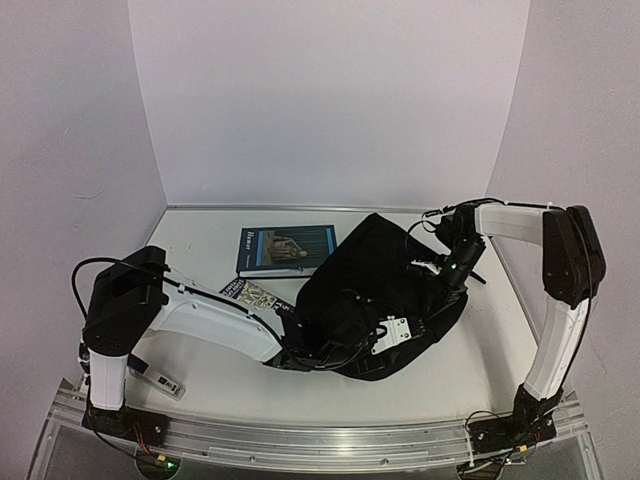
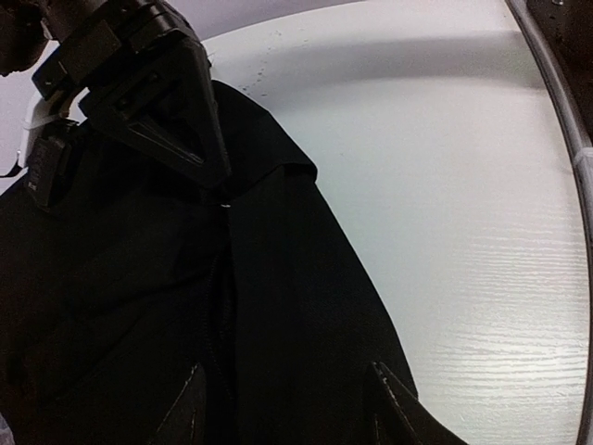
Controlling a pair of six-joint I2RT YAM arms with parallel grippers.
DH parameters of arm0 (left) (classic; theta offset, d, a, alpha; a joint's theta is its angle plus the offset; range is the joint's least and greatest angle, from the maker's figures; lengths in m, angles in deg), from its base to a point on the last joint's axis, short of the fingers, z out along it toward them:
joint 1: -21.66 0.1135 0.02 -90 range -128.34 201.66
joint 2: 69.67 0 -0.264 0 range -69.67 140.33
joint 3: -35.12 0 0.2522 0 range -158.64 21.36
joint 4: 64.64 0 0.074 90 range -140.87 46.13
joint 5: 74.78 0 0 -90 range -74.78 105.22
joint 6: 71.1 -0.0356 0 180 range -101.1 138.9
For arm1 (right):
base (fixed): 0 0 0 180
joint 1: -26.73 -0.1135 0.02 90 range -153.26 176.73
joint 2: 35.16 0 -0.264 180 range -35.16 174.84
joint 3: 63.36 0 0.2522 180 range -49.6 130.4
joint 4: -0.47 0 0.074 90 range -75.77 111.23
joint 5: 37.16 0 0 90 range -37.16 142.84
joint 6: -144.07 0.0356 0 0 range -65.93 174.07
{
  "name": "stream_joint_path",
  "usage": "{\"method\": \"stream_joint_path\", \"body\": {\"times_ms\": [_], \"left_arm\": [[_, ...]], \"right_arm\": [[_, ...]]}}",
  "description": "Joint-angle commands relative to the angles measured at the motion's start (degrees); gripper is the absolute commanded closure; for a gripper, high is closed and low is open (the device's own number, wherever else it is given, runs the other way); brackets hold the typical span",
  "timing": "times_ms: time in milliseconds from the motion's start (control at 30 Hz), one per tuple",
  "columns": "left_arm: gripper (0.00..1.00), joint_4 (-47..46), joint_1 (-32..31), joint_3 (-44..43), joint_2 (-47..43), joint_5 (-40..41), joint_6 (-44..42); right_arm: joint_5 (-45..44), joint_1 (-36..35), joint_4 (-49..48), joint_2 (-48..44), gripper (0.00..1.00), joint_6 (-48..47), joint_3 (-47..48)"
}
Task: Pack the student bag
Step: Unzip the student bag at the center of the board.
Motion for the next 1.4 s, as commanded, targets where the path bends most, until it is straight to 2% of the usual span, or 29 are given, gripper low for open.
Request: {"method": "stream_joint_path", "body": {"times_ms": [0,67,200,267,400,467,500,667,700,933,1133,1233,1300,1367], "left_arm": [[0.54,-0.2,0.8,-5.0,1.2,2.6,-0.3],[0.65,0.9,0.8,-5.7,2.0,1.3,-0.3],[0.75,3.2,0.8,-7.0,3.2,1.3,0.0],[0.75,3.8,0.8,-7.1,3.3,1.5,0.4],[0.59,6.0,0.8,-8.3,4.1,2.3,0.9],[0.59,7.0,0.8,-9.1,4.8,2.4,1.2],[0.61,7.4,0.8,-9.4,5.0,2.5,1.3],[0.96,6.9,0.7,-8.0,3.4,0.2,1.3],[0.99,6.2,0.7,-7.3,2.8,-0.4,1.3],[1.00,2.6,0.6,-1.8,-1.2,-3.3,1.2],[1.00,1.5,0.6,-1.5,-0.4,-4.1,0.9],[0.80,1.5,0.6,-2.8,0.1,-2.8,1.8],[0.62,0.3,0.6,-2.0,-1.6,-3.0,3.6],[0.51,-0.6,0.8,-0.6,-4.0,-2.8,5.4]], "right_arm": [[0.2,0.1,-0.2,-1.5,1.00,0.1,-0.3],[-0.5,0.1,-0.2,-1.3,1.00,0.3,0.2],[-2.6,0.2,-0.4,-0.5,1.00,0.1,1.4],[-3.4,0.3,-0.4,-0.2,1.00,-0.1,1.7],[-3.9,0.8,-0.4,0.7,1.00,-0.3,2.1],[-4.0,0.9,-0.4,0.8,1.00,-0.3,2.2],[-4.0,0.9,-0.4,0.8,1.00,-0.3,2.2],[-6.8,2.1,-1.4,2.3,1.00,0.2,3.9],[-7.7,2.8,-1.8,3.0,1.00,0.4,4.6],[-13.7,8.2,-3.9,7.9,1.00,0.2,9.7],[-15.8,10.8,-4.2,10.4,1.00,0.6,14.3],[-17.1,11.4,-4.2,10.5,1.00,0.9,16.6],[-18.3,12.1,-4.2,10.5,1.00,0.7,18.5],[-19.2,12.7,-4.1,10.2,1.00,0.6,19.7]]}}
